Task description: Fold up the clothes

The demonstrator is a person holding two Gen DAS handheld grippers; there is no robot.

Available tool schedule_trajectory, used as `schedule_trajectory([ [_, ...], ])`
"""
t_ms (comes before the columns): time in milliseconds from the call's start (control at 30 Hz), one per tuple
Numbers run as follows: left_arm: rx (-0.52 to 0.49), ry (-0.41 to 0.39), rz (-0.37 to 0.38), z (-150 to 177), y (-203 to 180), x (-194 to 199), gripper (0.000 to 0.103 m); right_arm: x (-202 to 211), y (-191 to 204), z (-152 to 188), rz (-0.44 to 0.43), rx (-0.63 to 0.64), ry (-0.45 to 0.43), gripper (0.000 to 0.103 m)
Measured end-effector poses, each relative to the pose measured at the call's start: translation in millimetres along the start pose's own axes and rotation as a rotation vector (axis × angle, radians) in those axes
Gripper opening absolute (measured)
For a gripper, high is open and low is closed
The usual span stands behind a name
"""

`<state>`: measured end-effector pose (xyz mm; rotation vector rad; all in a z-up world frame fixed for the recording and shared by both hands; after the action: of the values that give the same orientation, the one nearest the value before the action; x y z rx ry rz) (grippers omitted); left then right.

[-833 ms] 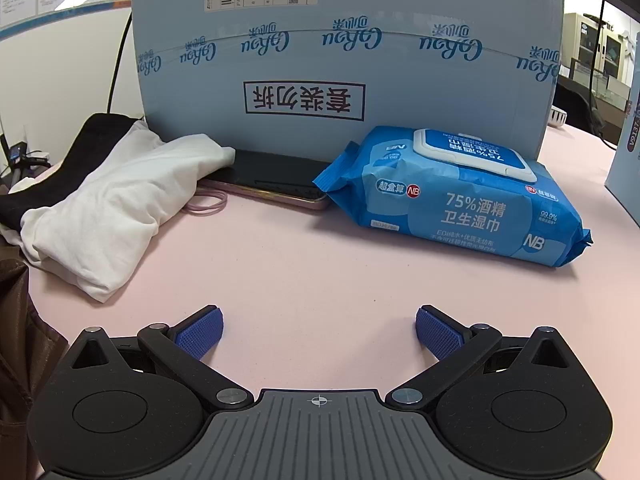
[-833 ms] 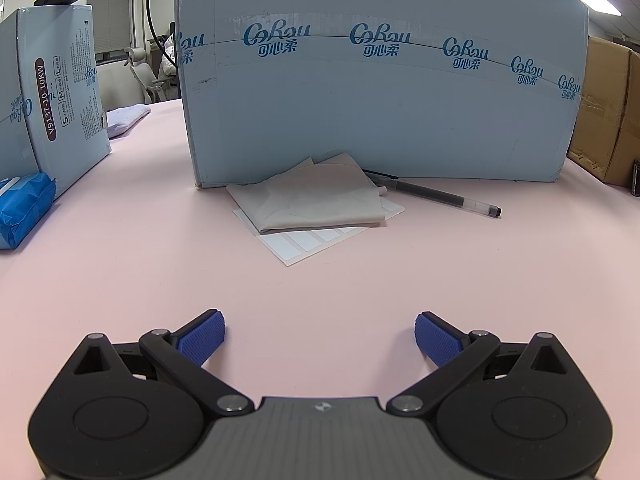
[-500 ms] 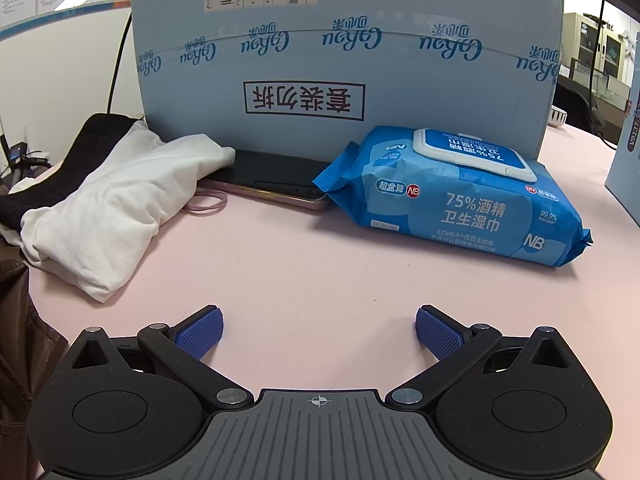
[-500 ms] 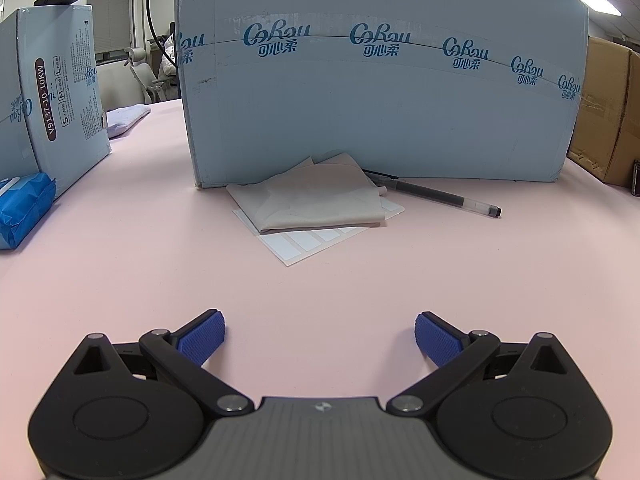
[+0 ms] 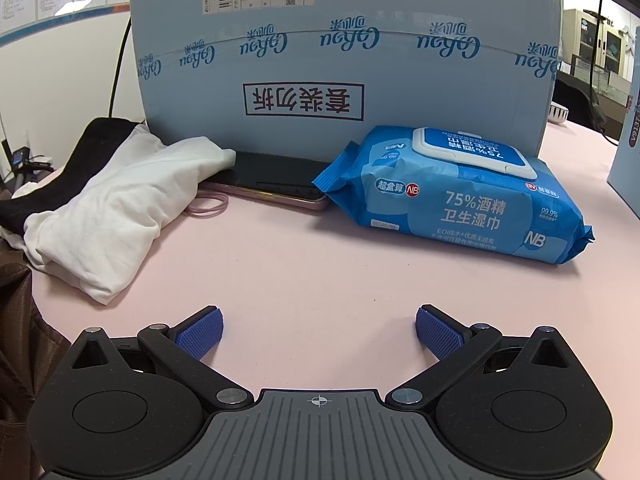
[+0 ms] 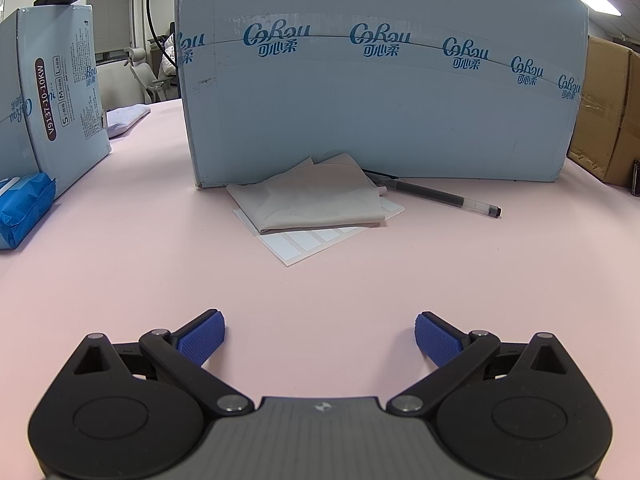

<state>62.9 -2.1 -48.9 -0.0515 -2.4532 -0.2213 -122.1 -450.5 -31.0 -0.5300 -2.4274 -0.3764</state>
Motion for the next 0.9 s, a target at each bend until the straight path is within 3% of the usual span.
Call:
schedule_trajectory([
  [900,0.004,0.003,0.004,-0.2,-0.6,0.8,0.103,-1.4,-2.0,1.2,-0.003,-0.003,0.002,0.103],
])
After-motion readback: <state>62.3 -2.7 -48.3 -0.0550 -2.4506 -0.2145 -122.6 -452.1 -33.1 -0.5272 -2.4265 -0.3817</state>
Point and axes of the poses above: each gripper's, at about its wrist camera, not at the fingertips, and x roughly against the way its jaws point, y to its left, z to its underside, the point moved 8 cm from there along -x, roughly the way its jaws point, and after that the axes turned 9 degrees about -x, right-handed, at the moved point
